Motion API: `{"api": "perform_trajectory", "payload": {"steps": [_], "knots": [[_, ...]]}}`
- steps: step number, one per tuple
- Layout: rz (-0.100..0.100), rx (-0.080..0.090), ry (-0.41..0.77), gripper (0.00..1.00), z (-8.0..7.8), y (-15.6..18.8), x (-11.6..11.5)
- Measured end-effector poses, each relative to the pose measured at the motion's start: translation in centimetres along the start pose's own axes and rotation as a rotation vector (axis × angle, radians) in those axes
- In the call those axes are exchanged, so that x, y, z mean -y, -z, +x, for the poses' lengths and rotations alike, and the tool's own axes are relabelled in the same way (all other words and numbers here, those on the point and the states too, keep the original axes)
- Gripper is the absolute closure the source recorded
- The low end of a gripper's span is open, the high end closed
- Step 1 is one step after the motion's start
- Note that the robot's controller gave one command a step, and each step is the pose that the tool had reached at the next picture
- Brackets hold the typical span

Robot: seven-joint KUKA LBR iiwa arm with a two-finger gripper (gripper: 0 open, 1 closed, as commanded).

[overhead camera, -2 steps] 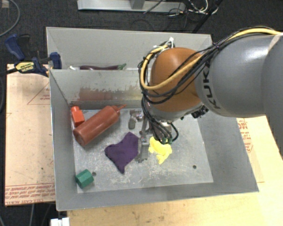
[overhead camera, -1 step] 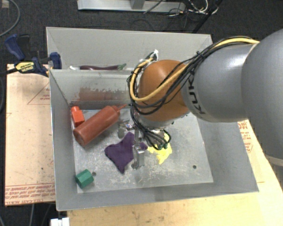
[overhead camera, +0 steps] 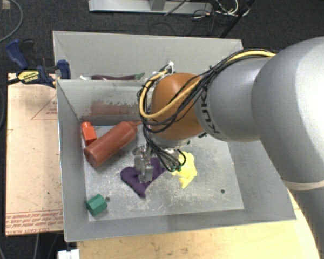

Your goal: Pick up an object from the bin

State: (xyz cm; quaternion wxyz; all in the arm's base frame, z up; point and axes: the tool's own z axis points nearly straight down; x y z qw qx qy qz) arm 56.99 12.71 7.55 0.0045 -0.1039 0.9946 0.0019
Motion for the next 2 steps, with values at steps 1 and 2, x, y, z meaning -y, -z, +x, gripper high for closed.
{"api": "perform_trajectory", "payload": {"steps": [1, 2], "knots": [[0.0, 0.0, 0.0, 1.0, 0.0, 0.0, 0.0], [-0.001, 0.004, 0.037, 1.0, 0.0, 12.9, 1.0]]}}
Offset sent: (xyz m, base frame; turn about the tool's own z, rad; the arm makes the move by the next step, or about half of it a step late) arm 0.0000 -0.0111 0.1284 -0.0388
